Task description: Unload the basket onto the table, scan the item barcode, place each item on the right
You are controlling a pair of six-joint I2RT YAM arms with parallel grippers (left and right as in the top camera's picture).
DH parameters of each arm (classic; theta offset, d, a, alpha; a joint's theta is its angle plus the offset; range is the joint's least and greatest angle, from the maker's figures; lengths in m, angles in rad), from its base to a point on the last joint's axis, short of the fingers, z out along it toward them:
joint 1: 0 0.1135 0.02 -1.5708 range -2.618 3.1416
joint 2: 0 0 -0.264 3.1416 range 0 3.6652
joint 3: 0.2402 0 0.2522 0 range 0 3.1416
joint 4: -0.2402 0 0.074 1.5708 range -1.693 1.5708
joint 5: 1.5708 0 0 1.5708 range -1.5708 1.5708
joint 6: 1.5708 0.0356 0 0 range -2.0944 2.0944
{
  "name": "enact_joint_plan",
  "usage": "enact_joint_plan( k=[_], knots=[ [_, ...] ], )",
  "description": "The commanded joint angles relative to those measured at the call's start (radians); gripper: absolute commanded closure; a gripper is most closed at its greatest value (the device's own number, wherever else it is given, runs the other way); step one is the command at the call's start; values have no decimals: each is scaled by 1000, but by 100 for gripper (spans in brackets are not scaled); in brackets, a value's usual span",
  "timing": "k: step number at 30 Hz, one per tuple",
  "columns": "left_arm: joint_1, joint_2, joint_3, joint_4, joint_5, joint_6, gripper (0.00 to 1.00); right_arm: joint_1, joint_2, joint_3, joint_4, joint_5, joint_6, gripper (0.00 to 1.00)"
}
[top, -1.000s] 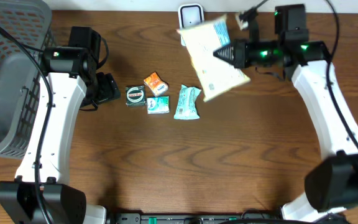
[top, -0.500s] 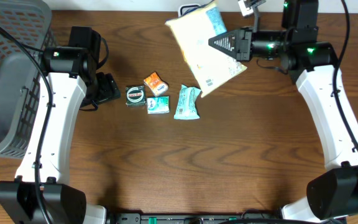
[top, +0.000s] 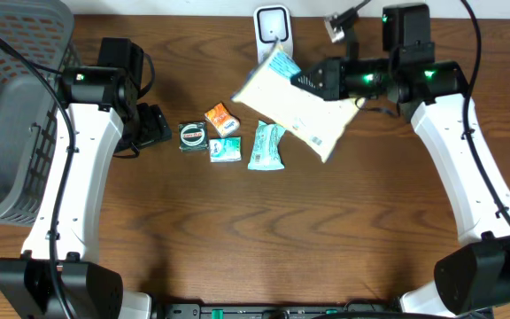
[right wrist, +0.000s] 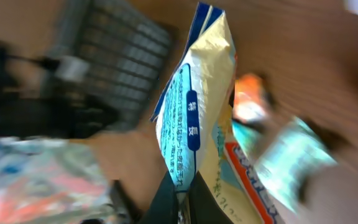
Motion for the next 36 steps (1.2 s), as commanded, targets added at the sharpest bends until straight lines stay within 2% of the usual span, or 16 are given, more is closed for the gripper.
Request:
enact_joint_plan(
  k=[1, 4, 11, 12, 14, 17, 18, 21, 25, 30, 36],
  knots=[
    [3, 6, -2, -4, -9, -8, 2, 7, -4, -18, -62, 310, -56, 99],
    [3, 6, -2, -4, -9, -8, 3, 7, -4, -74, -92, 432, -56, 99],
    [3, 6, -2, -4, -9, -8, 2, 7, -4, -262, -35, 480, -86, 97],
    [3, 6, -2, -4, -9, -8, 2, 6, -4, -282, -25, 500, -85, 91],
    [3, 6, -2, -4, -9, -8, 2, 3, -4, -303, -19, 573, -86, 67],
    [3, 6, -2, -4, -9, -8, 2, 2, -5, -304, -27, 711, -86, 9],
    [3, 6, -2, -4, -9, -8, 2, 0, -5, -304, -27, 754, -86, 2],
    [3, 6, -2, -4, -9, -8, 2, -24, -4, -304, -19, 846, -87, 1],
    [3, 6, -2, -4, -9, -8, 2, -87, 2, -305, -7, 836, -126, 1],
    [3, 6, -2, -4, -9, -8, 2, -146, 68, -306, 0, 688, -232, 1],
    [3, 6, -2, -4, -9, -8, 2, -162, 214, -306, 42, 594, -244, 1]
  ],
)
